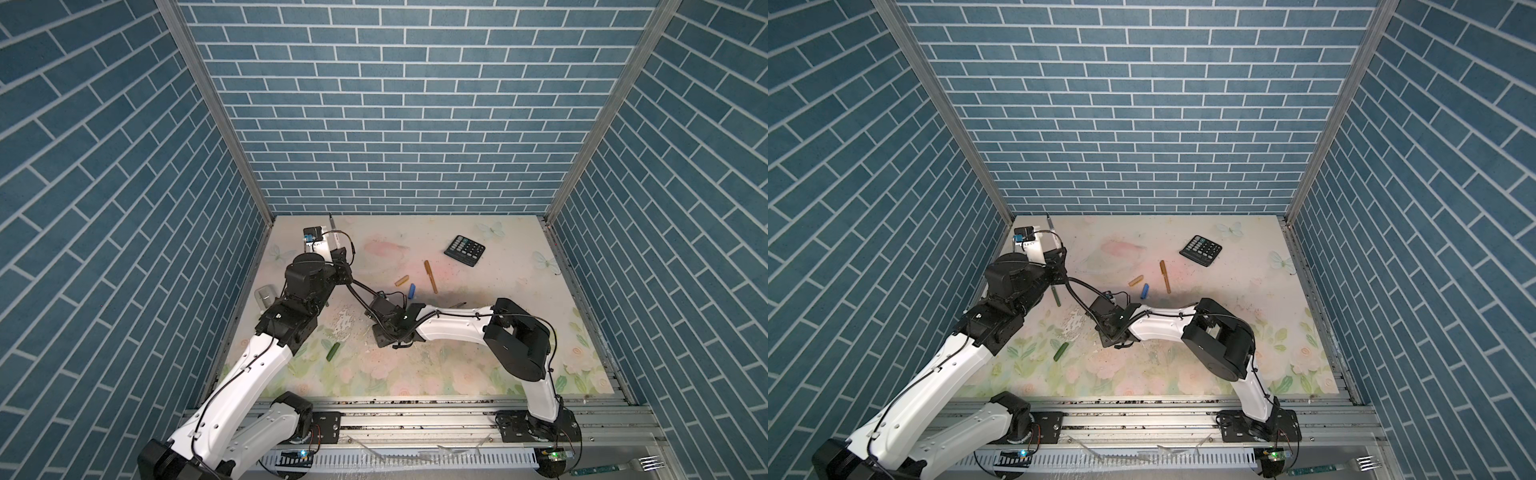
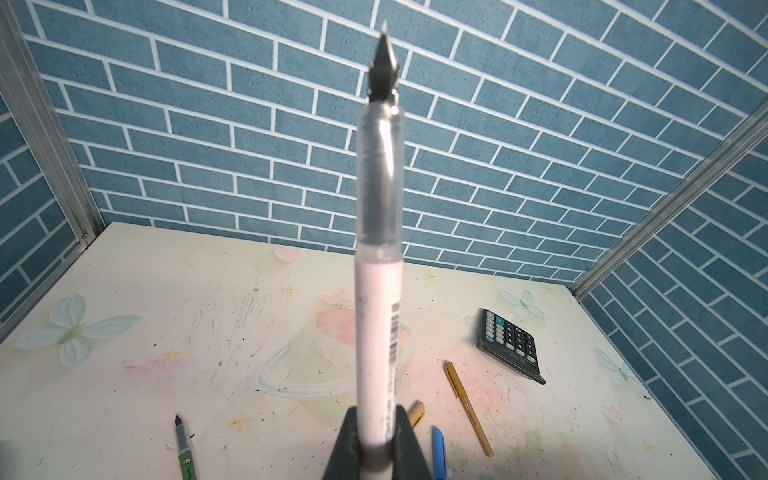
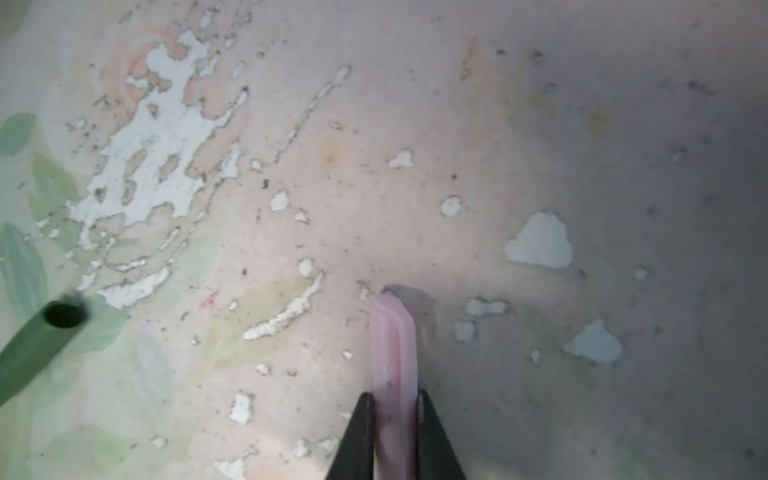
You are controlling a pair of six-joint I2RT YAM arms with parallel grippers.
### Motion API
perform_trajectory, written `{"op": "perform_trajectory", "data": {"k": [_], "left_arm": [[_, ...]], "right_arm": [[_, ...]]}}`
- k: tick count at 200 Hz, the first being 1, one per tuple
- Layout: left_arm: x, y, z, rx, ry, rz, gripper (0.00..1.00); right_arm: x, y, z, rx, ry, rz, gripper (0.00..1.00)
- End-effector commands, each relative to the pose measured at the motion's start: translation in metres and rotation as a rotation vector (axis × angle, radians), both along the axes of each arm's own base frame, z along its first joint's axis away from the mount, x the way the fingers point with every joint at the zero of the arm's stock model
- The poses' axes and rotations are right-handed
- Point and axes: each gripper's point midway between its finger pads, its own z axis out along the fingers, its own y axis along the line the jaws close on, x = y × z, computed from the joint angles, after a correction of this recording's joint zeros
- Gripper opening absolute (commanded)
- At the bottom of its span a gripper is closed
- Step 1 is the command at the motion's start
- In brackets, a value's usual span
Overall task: Insert the pens into the pen caps
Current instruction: 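Close the right gripper on the pink cap, then lift the pink cap off the table with the right gripper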
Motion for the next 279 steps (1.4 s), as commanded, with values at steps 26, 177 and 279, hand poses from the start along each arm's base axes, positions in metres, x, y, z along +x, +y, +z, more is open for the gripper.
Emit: {"op": "perform_trajectory", "data": {"k": [26, 177, 279], "left_arm": [[0.003, -0.001, -0.003, -0.007, 0.0, -0.009, 0.0], [0.011, -0.015, -0.018, -0.022, 0.052, -0.056, 0.0], [0.012, -0.017, -0.021, -0.022, 0.063, -0.062, 0.0]], "right_arm": [[0.022, -0.041, 0.011, 0.029, -0.038, -0.173, 0.16], [0.032, -0.083, 0.03, 0.076, 0.057, -0.131, 0.32], [0.035, -0.091, 0.005, -0.076, 0.06, -0.119, 0.17]]}}
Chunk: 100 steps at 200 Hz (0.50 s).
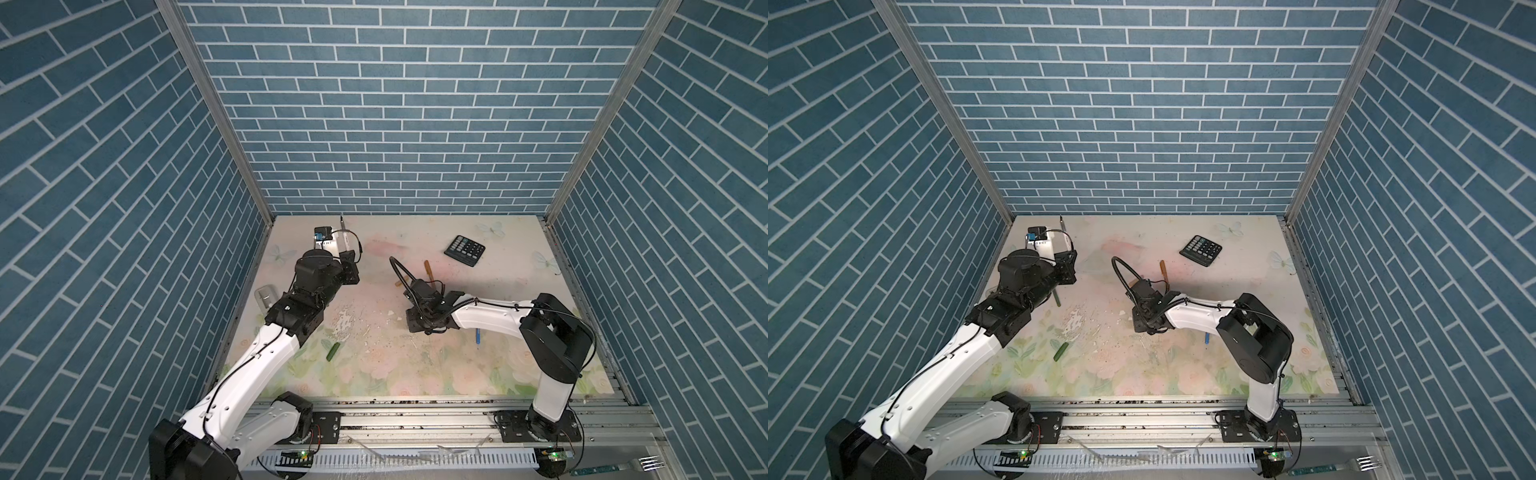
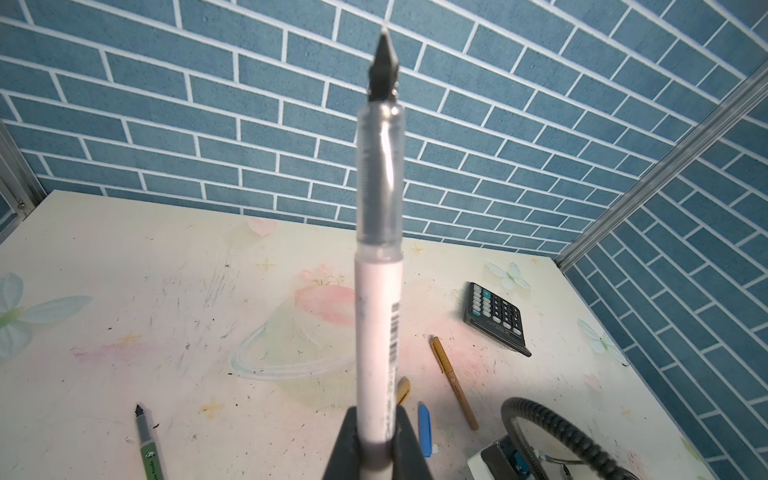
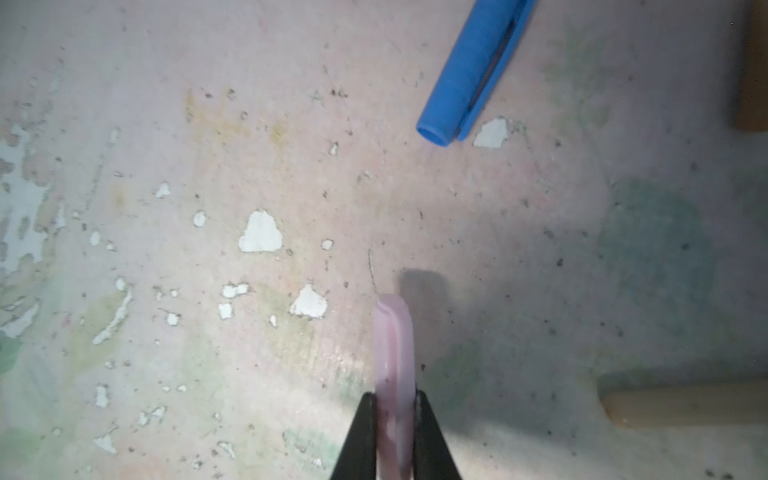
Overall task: Insert the pens into the pen caps
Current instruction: 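Lift the pink cap off the table with the right gripper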
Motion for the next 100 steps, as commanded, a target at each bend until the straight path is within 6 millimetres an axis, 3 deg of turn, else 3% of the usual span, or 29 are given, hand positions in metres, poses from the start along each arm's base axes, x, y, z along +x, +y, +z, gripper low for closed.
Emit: {"op": "perform_trajectory", "data": {"k": [1, 39, 85, 100], "left_arm": [[0.002, 0.001, 0.001, -0.005, -0.005, 0.004, 0.0], [0.003, 0.0, 0.0, -0.005, -0.003, -0.003, 0.0], [0.003, 0.0, 0.0, -0.004, -0.002, -0.001, 0.0], [0.002, 0.001, 0.0, -0.003, -0.002, 0.001, 0.0]], "right_arm": [[0.0, -0.005, -0.003, -0.092, -0.011, 0.035, 0.18], [-0.013, 0.003, -0.004, -0.161, 0.03, 0.148, 0.35], [-0.025, 0.025, 0.0, -0.096, 0.066, 0.199, 0.38], [-0.022, 0.018, -0.009, -0.11, 0.079, 0.162, 0.38]]}}
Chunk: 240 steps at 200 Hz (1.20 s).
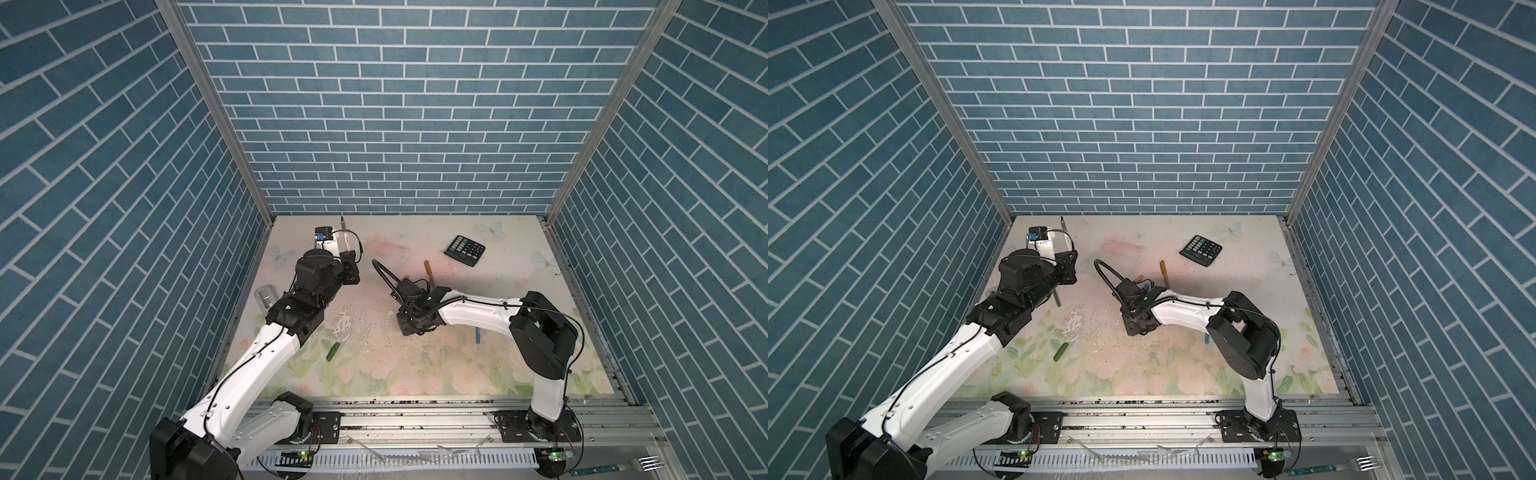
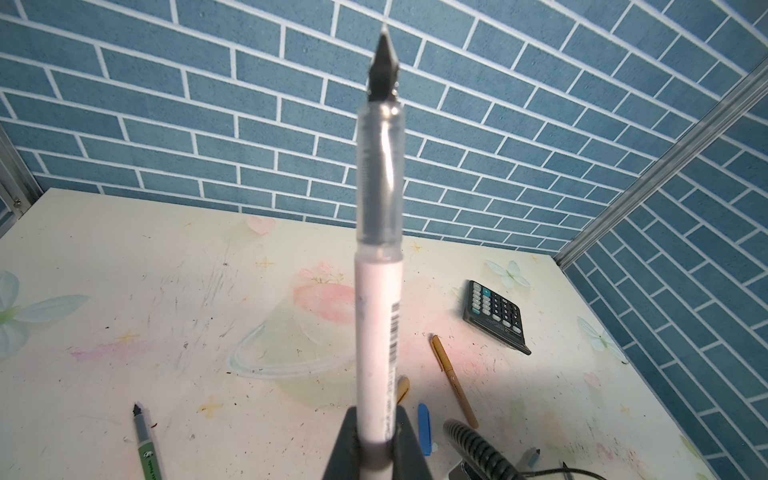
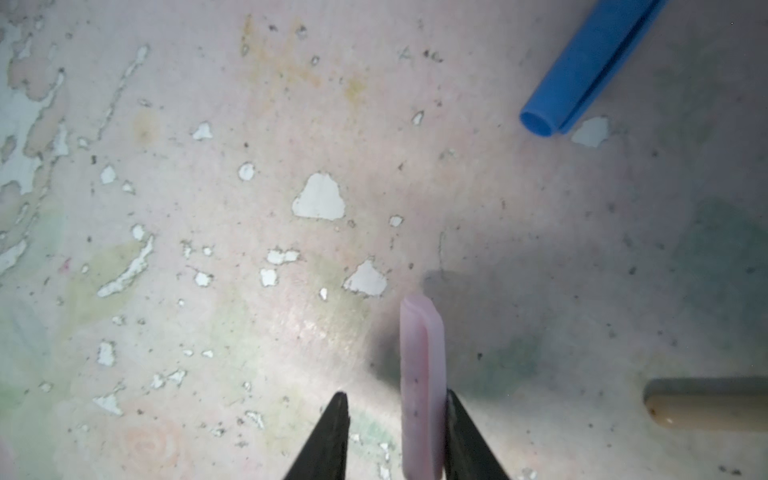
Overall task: Insert the pens into the pen caps
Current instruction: 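Lift the pink cap off the table with the right gripper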
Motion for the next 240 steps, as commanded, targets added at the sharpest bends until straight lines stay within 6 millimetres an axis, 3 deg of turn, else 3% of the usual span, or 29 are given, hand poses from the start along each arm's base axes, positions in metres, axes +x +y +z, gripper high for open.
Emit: {"op": "perform_trajectory", "data": {"k": [1, 61, 93, 110, 144, 178, 218, 240], "left_arm": [[0.002, 0.002, 0.002, -0.005, -0.008, 0.005, 0.0], [0.002, 0.001, 0.0, -0.004, -0.004, 0.002, 0.0], [0.002, 0.002, 0.001, -0.004, -0.007, 0.005, 0.0], [0.003, 0.001, -0.001, -0.003, -0.002, 0.001, 0.0], [0.003, 0.0, -0.001, -0.003, -0.001, 0.0, 0.0], [0.004, -0.001, -0.003, -0.001, 0.005, -0.006, 0.0], [0.004, -0.002, -0.003, -0.001, 0.008, -0.011, 0.0], [0.004, -0.003, -0.003, -0.002, 0.005, -0.017, 0.0]], "right_arm": [[-0.006, -0.006, -0.016, -0.03, 0.053, 0.001, 0.38], [0.01, -0.07, -0.048, -0.242, 0.11, -0.12, 0.4], [0.019, -0.089, -0.044, -0.356, 0.056, -0.115, 0.41], [0.021, -0.088, -0.037, -0.384, 0.034, -0.085, 0.41], [0.027, -0.073, -0.013, -0.299, -0.032, -0.082, 0.19], [0.027, -0.055, 0.013, -0.155, -0.051, -0.082, 0.19], [0.028, -0.047, 0.009, -0.104, -0.019, -0.088, 0.14], [0.032, -0.041, 0.025, -0.032, -0.061, -0.099, 0.12]]}}
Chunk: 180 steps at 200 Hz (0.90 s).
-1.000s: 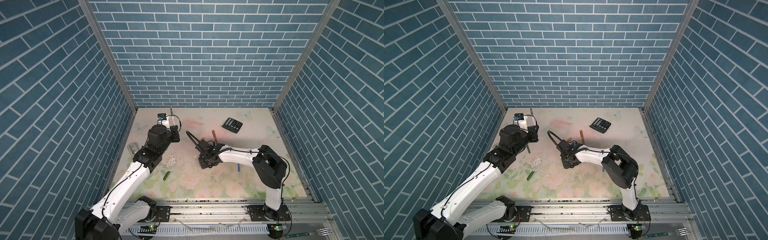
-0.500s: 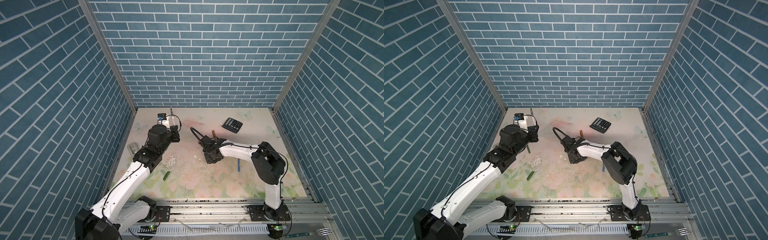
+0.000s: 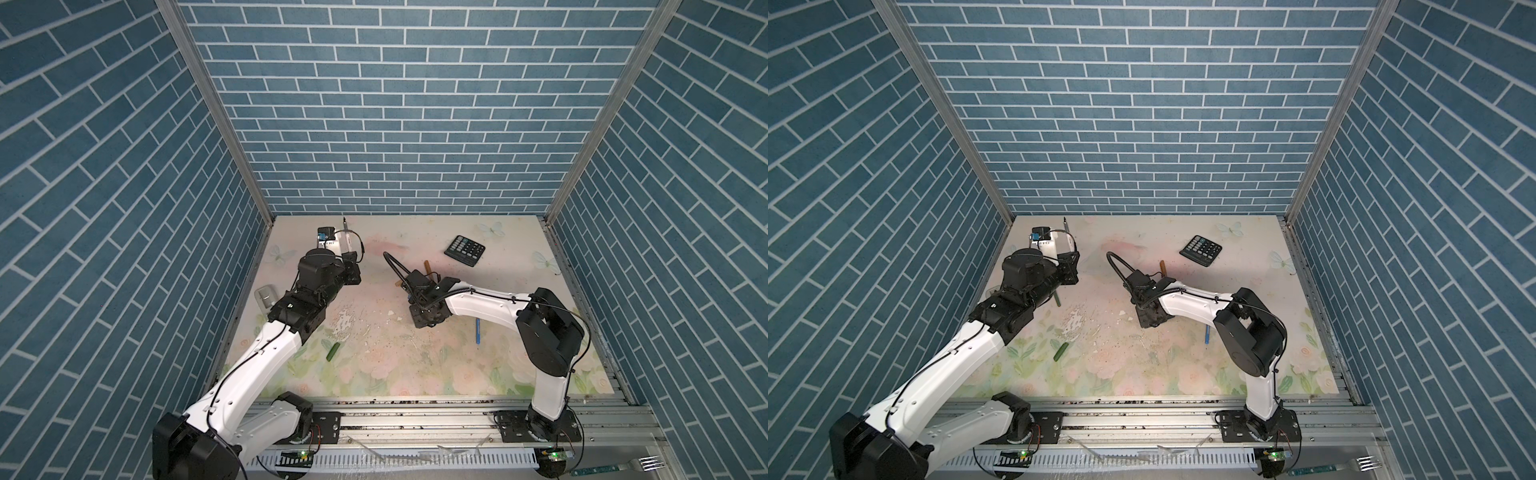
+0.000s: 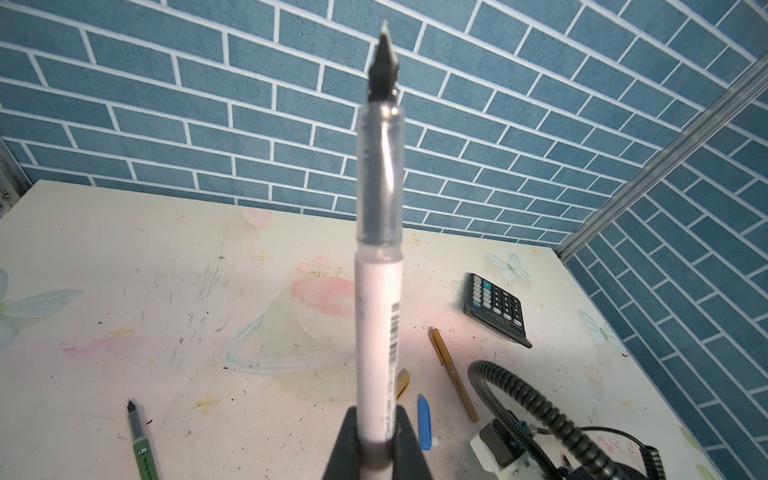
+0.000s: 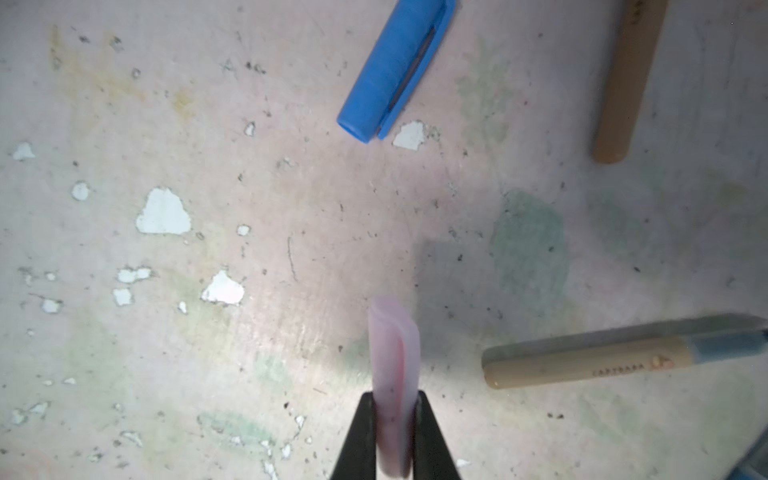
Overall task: Insert the pens into the pen caps
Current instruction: 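Lift the pink cap off the table with the right gripper, then raise the pink cap above the pink pen nib held by the left gripper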
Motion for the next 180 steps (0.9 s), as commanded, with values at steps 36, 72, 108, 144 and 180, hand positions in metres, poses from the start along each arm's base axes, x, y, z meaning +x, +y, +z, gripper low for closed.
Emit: {"op": "perform_trajectory", "data": {"k": [36, 72, 108, 144, 180], "left_arm": [[0.001, -0.008, 0.006, -0.027, -0.027, -0.047, 0.0], [-0.003, -0.026, 0.015, -0.076, -0.076, -0.155, 0.0], [-0.02, -0.059, 0.034, -0.156, -0.169, -0.355, 0.0], [-0.041, -0.088, 0.044, -0.173, -0.216, -0.511, 0.0], [-0.058, -0.111, 0.045, -0.188, -0.216, -0.619, 0.0]], "right_arm": [[0.01, 0.019, 0.083, 0.302, -0.186, -0.012, 0.11], [0.011, 0.022, 0.146, 0.45, -0.299, 0.0, 0.11], [0.014, 0.017, 0.228, 0.627, -0.495, 0.012, 0.11], [0.009, 0.009, 0.309, 0.828, -0.711, 0.036, 0.11], [0.007, 0.004, 0.359, 0.951, -0.846, 0.038, 0.11]]}}
